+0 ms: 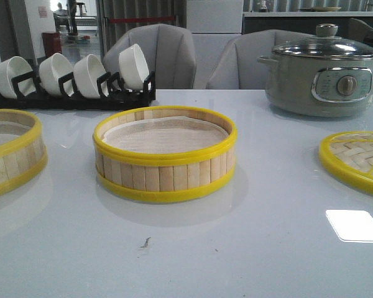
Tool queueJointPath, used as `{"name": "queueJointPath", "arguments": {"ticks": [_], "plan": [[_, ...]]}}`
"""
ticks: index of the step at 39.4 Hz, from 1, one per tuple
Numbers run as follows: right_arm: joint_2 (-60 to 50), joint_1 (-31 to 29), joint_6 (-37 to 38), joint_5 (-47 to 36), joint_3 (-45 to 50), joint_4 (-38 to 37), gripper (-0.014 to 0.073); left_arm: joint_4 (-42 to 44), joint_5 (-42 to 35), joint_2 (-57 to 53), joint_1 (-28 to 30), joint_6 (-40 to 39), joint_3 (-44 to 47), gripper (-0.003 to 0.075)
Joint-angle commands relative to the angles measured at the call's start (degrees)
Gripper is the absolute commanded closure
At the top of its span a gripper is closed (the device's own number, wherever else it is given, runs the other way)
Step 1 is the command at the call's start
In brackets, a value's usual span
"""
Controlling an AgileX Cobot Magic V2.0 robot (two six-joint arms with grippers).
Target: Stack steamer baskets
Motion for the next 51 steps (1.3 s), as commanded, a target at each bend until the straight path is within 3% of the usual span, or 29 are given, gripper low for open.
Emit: {"name": "queueJointPath", "arguments": {"ticks": [1, 44, 51], "plan": [[-1.11, 0.02, -0.05, -5.18, -0.86, -0.18, 0.0543, -0.08, -3.08, 1.33, -0.04, -0.45, -2.87, 0.0633], [-1.11, 0.02, -0.05, -5.18, -0.86, -0.18, 0.0543, -0.46, -4.67, 2.62, -0.04, 1.29, -2.51, 0.0633], [-1.11, 0.02, -0.05, -8.18, -0.86, -0.21, 0.0543, -0.46, -4.67, 2.62, -0.57, 1.29, -2.51, 0.0633]]}}
